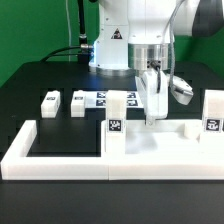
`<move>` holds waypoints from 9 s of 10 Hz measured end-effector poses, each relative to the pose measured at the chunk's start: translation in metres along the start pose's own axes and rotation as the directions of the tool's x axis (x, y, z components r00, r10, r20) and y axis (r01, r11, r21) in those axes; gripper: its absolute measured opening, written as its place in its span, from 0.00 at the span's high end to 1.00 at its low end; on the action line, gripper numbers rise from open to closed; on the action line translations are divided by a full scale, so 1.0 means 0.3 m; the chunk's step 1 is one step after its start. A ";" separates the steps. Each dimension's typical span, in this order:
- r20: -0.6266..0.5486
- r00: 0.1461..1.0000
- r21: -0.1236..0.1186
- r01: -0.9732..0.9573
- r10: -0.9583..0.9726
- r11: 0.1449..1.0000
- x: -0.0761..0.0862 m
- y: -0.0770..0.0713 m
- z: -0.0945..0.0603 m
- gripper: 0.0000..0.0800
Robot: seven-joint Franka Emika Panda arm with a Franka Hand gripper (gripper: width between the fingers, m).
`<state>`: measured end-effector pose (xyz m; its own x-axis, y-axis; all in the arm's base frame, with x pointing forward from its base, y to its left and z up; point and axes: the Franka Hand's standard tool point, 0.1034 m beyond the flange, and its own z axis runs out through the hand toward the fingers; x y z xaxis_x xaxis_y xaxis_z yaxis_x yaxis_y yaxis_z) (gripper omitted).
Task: Assemble desk
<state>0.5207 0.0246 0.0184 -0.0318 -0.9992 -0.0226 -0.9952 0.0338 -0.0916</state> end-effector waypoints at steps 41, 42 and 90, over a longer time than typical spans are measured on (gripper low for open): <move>0.143 -0.987 -0.091 0.057 -0.070 -0.994 0.120 -0.304 -0.074 0.93; 0.144 -0.989 -0.096 0.030 -0.044 -0.995 0.094 -0.316 -0.073 0.93; 0.123 -0.646 -0.127 0.743 -0.753 -0.657 0.400 -0.409 -0.446 0.19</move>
Offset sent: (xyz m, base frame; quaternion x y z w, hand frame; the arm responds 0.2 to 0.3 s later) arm 0.0000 0.0000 0.0000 0.0000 0.0000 0.0000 1.0000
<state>0.6268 -0.1022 0.1602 0.7817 0.6224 -0.0384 0.6190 -0.7669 0.1696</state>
